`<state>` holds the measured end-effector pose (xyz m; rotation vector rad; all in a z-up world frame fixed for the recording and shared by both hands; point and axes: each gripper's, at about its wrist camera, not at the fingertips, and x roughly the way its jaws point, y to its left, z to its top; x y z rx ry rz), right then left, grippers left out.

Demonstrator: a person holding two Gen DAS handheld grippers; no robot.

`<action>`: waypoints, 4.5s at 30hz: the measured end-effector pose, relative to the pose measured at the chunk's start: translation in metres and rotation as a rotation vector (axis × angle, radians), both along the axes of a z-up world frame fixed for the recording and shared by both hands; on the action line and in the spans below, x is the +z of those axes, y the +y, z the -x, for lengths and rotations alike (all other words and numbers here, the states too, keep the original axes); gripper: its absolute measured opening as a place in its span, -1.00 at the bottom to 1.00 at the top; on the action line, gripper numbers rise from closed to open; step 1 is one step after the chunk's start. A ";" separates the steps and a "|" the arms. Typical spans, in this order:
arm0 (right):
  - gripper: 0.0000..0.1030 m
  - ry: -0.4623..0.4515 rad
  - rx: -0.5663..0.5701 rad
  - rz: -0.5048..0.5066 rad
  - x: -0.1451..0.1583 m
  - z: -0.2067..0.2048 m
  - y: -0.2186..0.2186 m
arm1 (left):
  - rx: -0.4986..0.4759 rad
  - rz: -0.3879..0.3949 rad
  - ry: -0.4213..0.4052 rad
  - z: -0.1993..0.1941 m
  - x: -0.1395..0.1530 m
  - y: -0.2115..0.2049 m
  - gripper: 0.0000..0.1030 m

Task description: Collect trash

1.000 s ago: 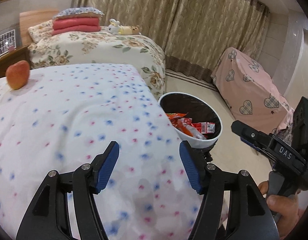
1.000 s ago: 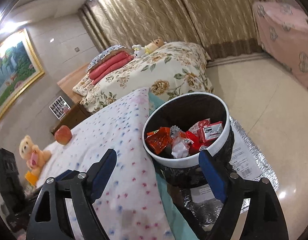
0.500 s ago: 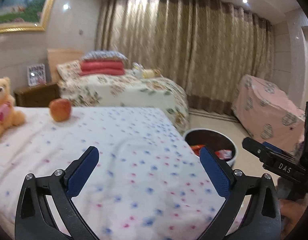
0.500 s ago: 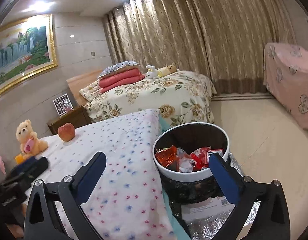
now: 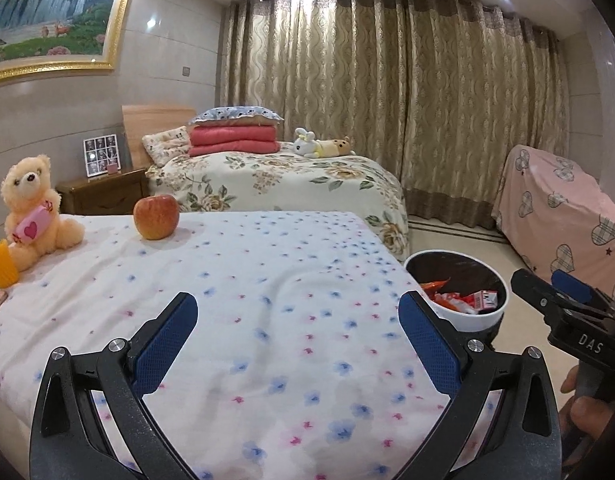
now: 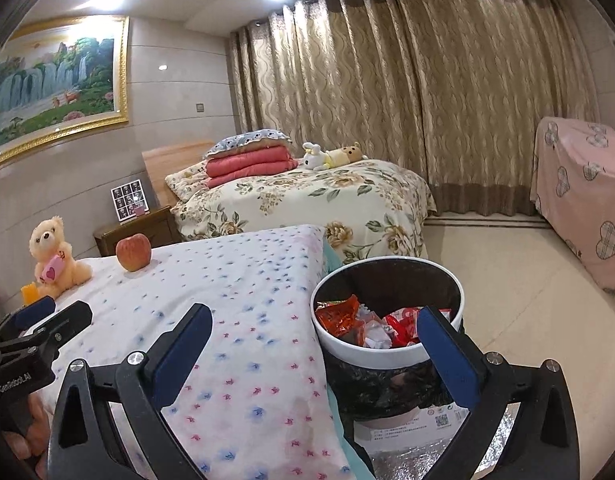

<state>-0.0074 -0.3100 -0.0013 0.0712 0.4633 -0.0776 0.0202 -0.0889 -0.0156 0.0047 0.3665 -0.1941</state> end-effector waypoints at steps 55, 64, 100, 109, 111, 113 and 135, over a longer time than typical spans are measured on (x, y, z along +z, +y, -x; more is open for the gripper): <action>1.00 0.015 0.034 0.002 -0.002 0.001 0.010 | 0.039 -0.020 -0.020 0.006 0.002 0.002 0.99; 1.00 0.016 0.034 0.001 -0.002 0.000 0.011 | 0.038 -0.022 -0.018 0.006 0.001 0.002 0.99; 1.00 0.018 0.035 -0.003 -0.001 0.000 0.013 | 0.035 -0.023 -0.016 0.005 0.001 0.002 0.99; 1.00 0.018 0.036 -0.004 -0.001 0.000 0.013 | 0.034 -0.025 -0.013 0.005 -0.002 0.003 1.00; 1.00 0.018 0.037 -0.004 -0.001 -0.001 0.013 | 0.035 -0.024 -0.013 0.005 -0.002 0.003 0.99; 1.00 0.018 0.036 -0.004 -0.001 0.000 0.014 | 0.035 -0.023 -0.012 0.005 -0.002 0.003 0.99; 1.00 0.033 0.047 -0.017 -0.002 0.001 0.026 | 0.037 -0.018 0.008 0.001 -0.007 0.007 0.99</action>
